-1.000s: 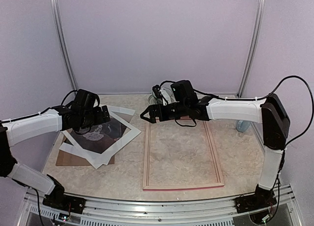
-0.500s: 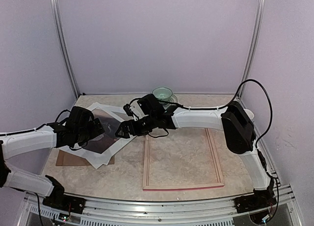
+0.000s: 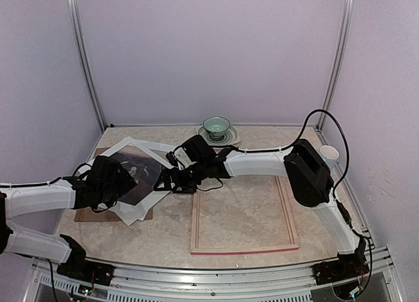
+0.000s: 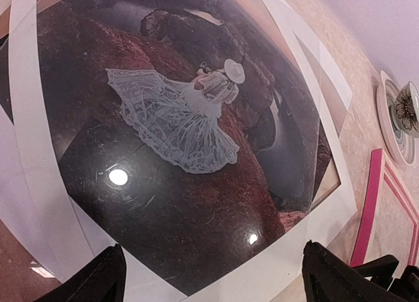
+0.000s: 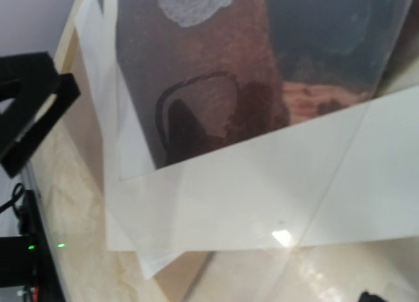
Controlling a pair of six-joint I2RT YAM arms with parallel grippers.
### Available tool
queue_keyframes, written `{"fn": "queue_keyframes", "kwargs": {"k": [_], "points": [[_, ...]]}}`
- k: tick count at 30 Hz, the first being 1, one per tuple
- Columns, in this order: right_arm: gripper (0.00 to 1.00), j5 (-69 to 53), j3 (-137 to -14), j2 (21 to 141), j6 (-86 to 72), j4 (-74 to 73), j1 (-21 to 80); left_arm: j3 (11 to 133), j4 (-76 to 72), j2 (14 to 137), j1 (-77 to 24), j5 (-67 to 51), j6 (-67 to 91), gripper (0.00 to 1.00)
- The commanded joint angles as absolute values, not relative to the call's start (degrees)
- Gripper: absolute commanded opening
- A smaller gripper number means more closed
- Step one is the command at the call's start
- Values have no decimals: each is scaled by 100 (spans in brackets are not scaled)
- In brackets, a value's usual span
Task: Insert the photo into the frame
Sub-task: Pick up the glass panel from the mat board.
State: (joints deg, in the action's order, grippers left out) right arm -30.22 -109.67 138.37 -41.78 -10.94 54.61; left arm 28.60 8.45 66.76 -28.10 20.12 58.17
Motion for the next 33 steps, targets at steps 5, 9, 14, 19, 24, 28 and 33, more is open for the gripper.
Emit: {"fn": "queue_keyframes", "kwargs": {"k": [5, 9, 14, 19, 24, 28, 33], "points": [[98, -3525, -11167, 14017, -4886, -998, 5544, 2681, 591, 6603, -2795, 2051, 6201, 92], [97, -3462, -11242, 14101, -5085, -1076, 5546, 2513, 463, 6656, -2795, 2011, 6321, 92], [97, -3597, -11461, 14308, -5269, -1145, 5559, 2312, 287, 6738, -2795, 1939, 6440, 92], [97, -3654, -11528, 14393, -5402, -1094, 5581, 2264, 255, 6823, -2803, 1959, 6451, 92], [97, -3744, -11487, 14474, -5624, -1022, 5589, 2217, 232, 6879, -2812, 1993, 6482, 92], [98, -3784, -11403, 14478, -5813, -943, 5607, 2119, 147, 6905, -2830, 2034, 6541, 91], [98, -3832, -11290, 14488, -6030, -720, 5618, 2014, 43, 7021, -2848, 1997, 6596, 91]]}}
